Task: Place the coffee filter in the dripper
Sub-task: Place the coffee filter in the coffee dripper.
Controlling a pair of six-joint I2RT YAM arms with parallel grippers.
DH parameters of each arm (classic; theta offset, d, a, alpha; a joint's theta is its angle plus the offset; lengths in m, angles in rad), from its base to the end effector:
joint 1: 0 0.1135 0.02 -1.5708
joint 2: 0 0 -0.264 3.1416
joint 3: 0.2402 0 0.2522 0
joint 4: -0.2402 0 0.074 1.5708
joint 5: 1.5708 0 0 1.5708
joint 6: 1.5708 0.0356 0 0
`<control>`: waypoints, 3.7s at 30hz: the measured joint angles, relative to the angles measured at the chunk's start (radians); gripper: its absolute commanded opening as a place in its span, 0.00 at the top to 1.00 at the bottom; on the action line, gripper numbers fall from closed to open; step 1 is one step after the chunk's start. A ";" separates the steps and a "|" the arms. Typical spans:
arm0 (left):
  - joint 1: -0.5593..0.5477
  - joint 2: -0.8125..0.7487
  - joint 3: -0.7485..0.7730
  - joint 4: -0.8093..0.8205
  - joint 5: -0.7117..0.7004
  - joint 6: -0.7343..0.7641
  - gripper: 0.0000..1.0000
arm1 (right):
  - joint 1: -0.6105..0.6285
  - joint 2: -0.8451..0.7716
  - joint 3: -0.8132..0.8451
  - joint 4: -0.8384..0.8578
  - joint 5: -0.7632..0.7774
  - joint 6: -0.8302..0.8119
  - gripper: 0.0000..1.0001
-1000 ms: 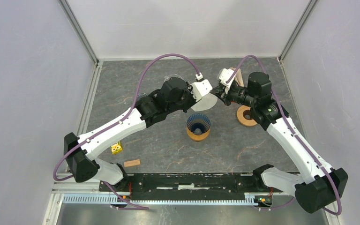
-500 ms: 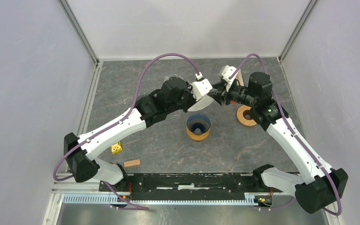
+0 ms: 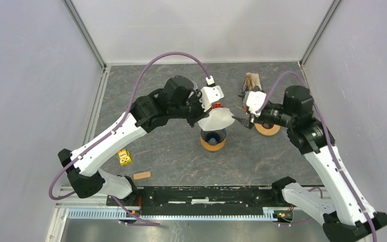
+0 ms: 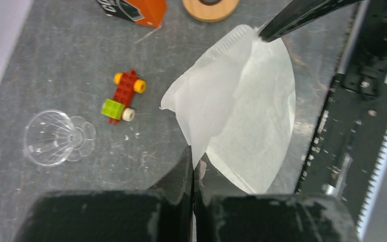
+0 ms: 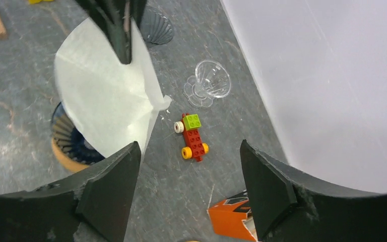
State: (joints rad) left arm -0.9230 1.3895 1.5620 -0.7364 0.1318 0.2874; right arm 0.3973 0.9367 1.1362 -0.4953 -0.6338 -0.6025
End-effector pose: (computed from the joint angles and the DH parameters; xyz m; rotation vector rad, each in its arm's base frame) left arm 0.1748 -0.2387 0.4159 1.3004 1.7409 -0.5099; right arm 0.1671 0.0930 0.4036 -1.2318 1.3540 0.4453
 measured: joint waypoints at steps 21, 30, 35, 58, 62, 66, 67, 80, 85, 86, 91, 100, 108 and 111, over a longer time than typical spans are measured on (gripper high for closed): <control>0.000 0.158 0.090 -0.236 0.113 -0.121 0.98 | 0.079 0.000 0.090 -0.284 -0.238 -0.196 0.16; 0.000 0.220 0.129 -0.257 0.114 -0.123 0.98 | 0.221 0.002 0.066 -0.293 -0.129 -0.253 0.19; 0.000 0.237 0.130 -0.263 0.114 -0.132 0.98 | 0.274 0.021 0.035 -0.294 -0.036 -0.276 0.20; 0.000 0.237 0.134 -0.266 0.082 -0.145 0.88 | 0.413 0.125 -0.012 -0.326 0.187 -0.322 0.28; 0.000 0.237 0.134 -0.266 0.073 -0.145 0.83 | 0.425 0.133 -0.045 -0.328 0.192 -0.322 0.27; 0.000 0.237 0.134 -0.266 0.050 -0.144 0.79 | 0.432 0.142 -0.073 -0.330 0.195 -0.322 0.28; 0.000 0.237 0.134 -0.266 0.048 -0.143 0.78 | 0.433 0.144 -0.075 -0.330 0.195 -0.322 0.28; 0.000 0.220 0.099 -0.256 -0.044 -0.135 0.53 | 0.447 0.159 -0.106 -0.313 0.196 -0.319 0.29; 0.000 0.220 0.084 -0.256 -0.071 -0.126 0.48 | 0.447 0.161 -0.106 -0.306 0.202 -0.318 0.29; 0.000 0.220 0.084 -0.256 -0.076 -0.126 0.47 | 0.447 0.163 -0.106 -0.306 0.202 -0.318 0.30; 0.000 0.220 0.084 -0.249 -0.089 -0.123 0.41 | 0.447 0.175 -0.106 -0.306 0.203 -0.318 0.30; 0.000 0.221 0.084 -0.240 -0.102 -0.118 0.37 | 0.452 0.179 -0.106 -0.301 0.211 -0.318 0.30; 0.000 0.243 0.059 -0.225 -0.099 -0.118 0.38 | 0.452 0.183 -0.114 -0.287 0.228 -0.314 0.30; 0.000 0.249 0.039 -0.224 -0.097 -0.119 0.38 | 0.452 0.191 -0.114 -0.284 0.229 -0.311 0.30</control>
State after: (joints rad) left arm -0.9234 1.6382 1.6005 -0.9604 0.0349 0.1688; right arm 0.8497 1.1275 1.0222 -0.7795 -0.4046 -0.9134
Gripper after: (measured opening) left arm 0.622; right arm 0.698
